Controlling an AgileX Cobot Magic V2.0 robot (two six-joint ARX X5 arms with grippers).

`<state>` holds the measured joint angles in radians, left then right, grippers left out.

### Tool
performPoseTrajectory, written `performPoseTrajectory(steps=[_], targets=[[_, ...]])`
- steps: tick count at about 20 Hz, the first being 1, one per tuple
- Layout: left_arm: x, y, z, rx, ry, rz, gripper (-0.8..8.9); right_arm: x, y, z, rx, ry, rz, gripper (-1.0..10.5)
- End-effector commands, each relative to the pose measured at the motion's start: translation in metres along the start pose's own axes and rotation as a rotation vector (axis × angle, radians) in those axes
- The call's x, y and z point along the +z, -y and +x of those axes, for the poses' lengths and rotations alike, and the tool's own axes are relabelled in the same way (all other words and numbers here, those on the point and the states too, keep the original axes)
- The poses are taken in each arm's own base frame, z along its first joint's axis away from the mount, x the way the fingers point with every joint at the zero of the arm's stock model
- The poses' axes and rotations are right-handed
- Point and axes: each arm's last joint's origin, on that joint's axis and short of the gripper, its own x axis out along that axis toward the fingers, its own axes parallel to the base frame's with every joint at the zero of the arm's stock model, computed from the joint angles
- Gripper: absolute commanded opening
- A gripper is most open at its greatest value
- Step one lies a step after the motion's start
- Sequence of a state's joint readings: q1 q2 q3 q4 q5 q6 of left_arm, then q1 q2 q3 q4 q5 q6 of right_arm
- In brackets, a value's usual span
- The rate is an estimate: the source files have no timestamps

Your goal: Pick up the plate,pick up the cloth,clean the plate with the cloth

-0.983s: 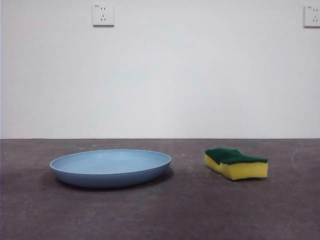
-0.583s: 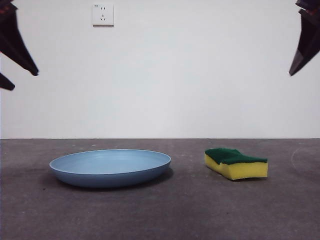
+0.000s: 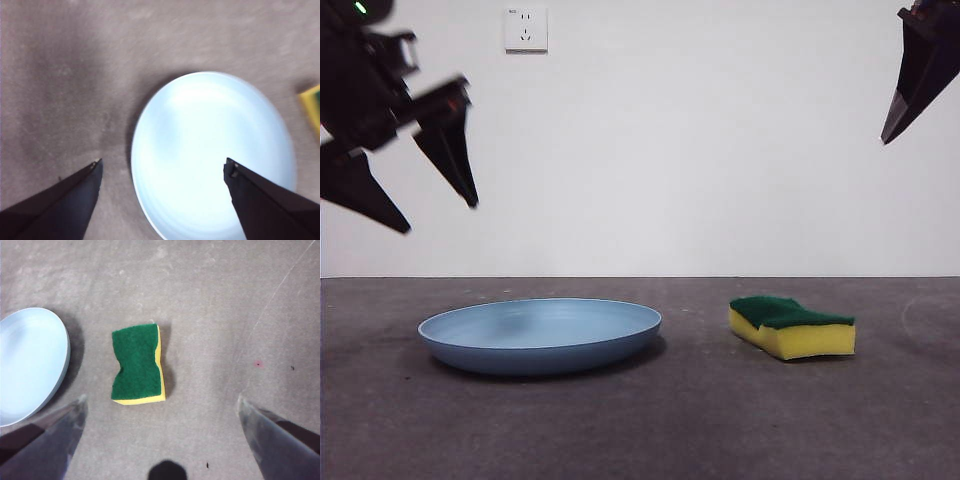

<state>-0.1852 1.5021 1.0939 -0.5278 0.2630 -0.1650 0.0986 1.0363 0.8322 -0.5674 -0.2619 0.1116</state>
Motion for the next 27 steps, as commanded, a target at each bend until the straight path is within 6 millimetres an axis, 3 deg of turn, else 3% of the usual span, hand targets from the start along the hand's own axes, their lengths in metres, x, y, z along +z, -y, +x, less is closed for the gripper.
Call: performPoseTrajectory(steps=[1, 6, 11, 14, 16, 17, 18, 23, 27], targets=[[-0.004, -0.003, 0.028, 0.013, -0.078, 0.014, 4.05, 0.001, 0.0, 0.0, 0.003, 0.004, -0.01, 5.0], [-0.016, -0.009, 0.07, 0.085, -0.199, 0.027, 4.04, 0.001, 0.0, 0.0, 0.003, 0.004, -0.01, 5.0], [-0.022, -0.004, 0.091, 0.076, -0.229, 0.046, 4.04, 0.001, 0.0, 0.0, 0.003, 0.004, -0.01, 5.0], [-0.024, -0.002, 0.096, 0.07, -0.23, 0.057, 3.95, 0.001, 0.0, 0.0, 0.003, 0.004, -0.009, 5.0], [-0.025, 0.0, 0.097, 0.069, -0.244, 0.063, 2.19, 0.001, 0.0, 0.0, 0.003, 0.004, -0.009, 5.0], [-0.026, 0.0, 0.097, 0.066, -0.245, 0.081, 0.52, 0.001, 0.0, 0.0, 0.003, 0.004, -0.006, 5.0], [-0.026, 0.002, 0.097, 0.062, -0.244, 0.105, -0.13, 0.001, 0.0, 0.0, 0.003, 0.004, -0.006, 5.0], [-0.025, 0.002, 0.096, 0.059, -0.238, 0.121, -0.08, 0.004, -0.003, -0.002, 0.034, 0.016, -0.017, 5.0], [-0.02, 0.008, 0.084, 0.048, -0.197, 0.135, -0.08, 0.02, -0.014, -0.01, 0.105, 0.051, -0.055, 5.0]])
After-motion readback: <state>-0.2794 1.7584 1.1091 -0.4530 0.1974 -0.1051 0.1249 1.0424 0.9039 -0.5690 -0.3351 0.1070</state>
